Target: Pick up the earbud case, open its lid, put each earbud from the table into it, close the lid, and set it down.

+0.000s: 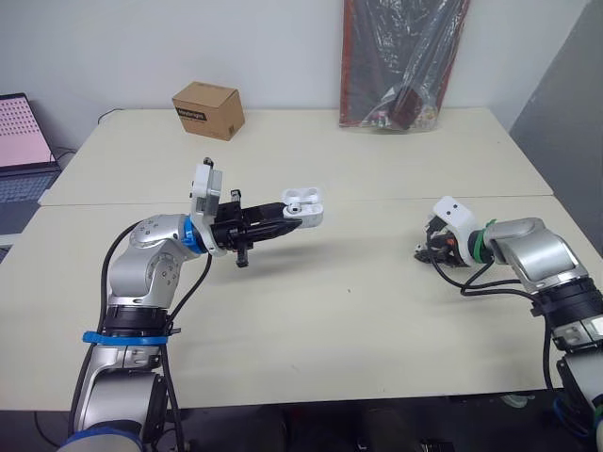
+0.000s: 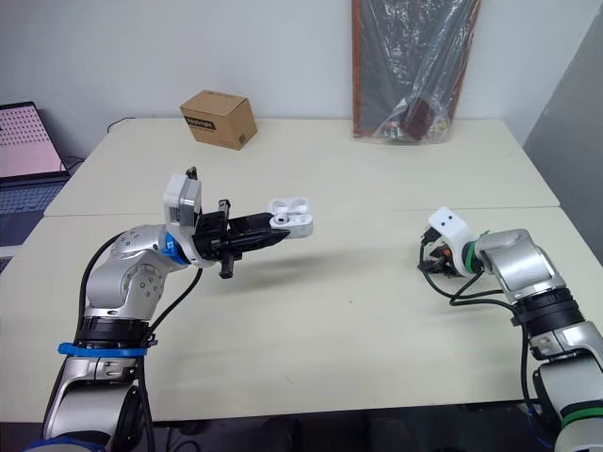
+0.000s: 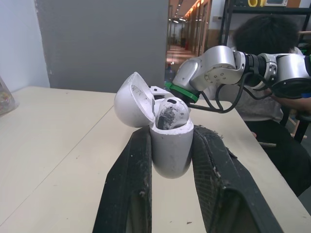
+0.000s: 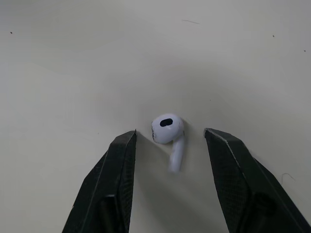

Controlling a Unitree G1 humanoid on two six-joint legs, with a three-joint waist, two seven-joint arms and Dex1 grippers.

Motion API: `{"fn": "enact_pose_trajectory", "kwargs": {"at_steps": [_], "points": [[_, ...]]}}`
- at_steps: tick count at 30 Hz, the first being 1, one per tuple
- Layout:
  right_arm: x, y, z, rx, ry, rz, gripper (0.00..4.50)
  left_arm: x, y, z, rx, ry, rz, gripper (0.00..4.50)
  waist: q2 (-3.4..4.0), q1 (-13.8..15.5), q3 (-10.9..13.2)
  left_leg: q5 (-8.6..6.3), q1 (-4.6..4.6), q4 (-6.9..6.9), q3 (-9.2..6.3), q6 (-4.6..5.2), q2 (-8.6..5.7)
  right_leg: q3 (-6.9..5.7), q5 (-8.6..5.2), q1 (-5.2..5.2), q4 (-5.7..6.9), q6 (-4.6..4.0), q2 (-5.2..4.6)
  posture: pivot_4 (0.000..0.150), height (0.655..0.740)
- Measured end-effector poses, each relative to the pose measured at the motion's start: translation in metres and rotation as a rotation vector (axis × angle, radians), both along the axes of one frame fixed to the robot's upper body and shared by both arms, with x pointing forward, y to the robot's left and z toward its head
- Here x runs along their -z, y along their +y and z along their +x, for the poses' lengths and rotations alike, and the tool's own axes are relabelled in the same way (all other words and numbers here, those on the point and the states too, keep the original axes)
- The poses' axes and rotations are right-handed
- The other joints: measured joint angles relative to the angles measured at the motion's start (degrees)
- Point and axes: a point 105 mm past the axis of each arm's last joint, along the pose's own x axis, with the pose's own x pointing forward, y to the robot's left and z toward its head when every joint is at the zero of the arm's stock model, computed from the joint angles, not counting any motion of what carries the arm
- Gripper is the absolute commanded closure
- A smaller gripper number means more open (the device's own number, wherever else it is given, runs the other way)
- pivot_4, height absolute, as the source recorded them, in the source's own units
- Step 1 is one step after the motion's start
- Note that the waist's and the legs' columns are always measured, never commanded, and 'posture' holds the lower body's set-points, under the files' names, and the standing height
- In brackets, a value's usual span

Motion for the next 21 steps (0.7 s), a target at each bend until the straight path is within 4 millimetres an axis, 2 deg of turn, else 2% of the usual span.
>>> {"fn": "enact_pose_trajectory", "kwargs": {"at_steps": [4,5,7,11,17,21], "points": [[0.000,0.001,0.002,0.000,0.002,0.000,2.23,0.001,0.000,0.000,-0.005,0.003,-0.002,3.71,0.00,-0.03,0.00,0.01,0.07,0.01,0.00,0.00,0.00,0.01,0.00,0.02,0.08,0.00,0.01,0.150,0.7400],[0.001,0.001,0.002,0.001,0.003,0.002,2.39,0.001,0.000,0.000,-0.006,0.005,-0.002,3.71,0.00,-0.04,0.00,0.01,0.08,0.01,0.00,0.00,0.00,0.01,0.00,0.03,0.08,0.00,0.01,0.150,0.7400],[0.001,0.001,0.002,-0.003,0.008,0.008,2.79,0.002,0.000,0.000,-0.007,0.008,-0.002,3.71,0.00,-0.04,0.00,0.01,0.09,0.03,0.00,0.00,0.01,0.02,0.00,0.05,0.09,0.00,0.02,0.150,0.7400],[0.001,0.004,0.002,-0.013,0.007,0.013,4.11,0.003,0.000,0.000,-0.007,0.010,-0.004,3.71,0.00,-0.03,0.00,0.01,0.08,0.07,0.00,0.00,0.00,0.02,0.01,0.06,0.09,0.01,0.01,0.150,0.7400],[0.000,0.002,0.000,-0.038,0.012,-0.002,4.10,0.003,-0.001,0.000,-0.003,0.010,-0.009,3.71,0.00,0.07,0.00,0.01,0.07,0.09,0.00,0.00,0.00,0.01,0.02,0.06,0.09,0.02,0.01,0.150,0.7400],[-0.003,-0.001,-0.015,-0.177,0.036,-0.091,4.10,0.003,-0.002,0.000,-0.001,0.012,-0.013,3.71,0.00,0.13,0.00,0.00,0.00,0.06,-0.02,0.00,-0.01,-0.01,0.01,0.02,0.06,0.02,0.00,0.150,0.7400]]}}
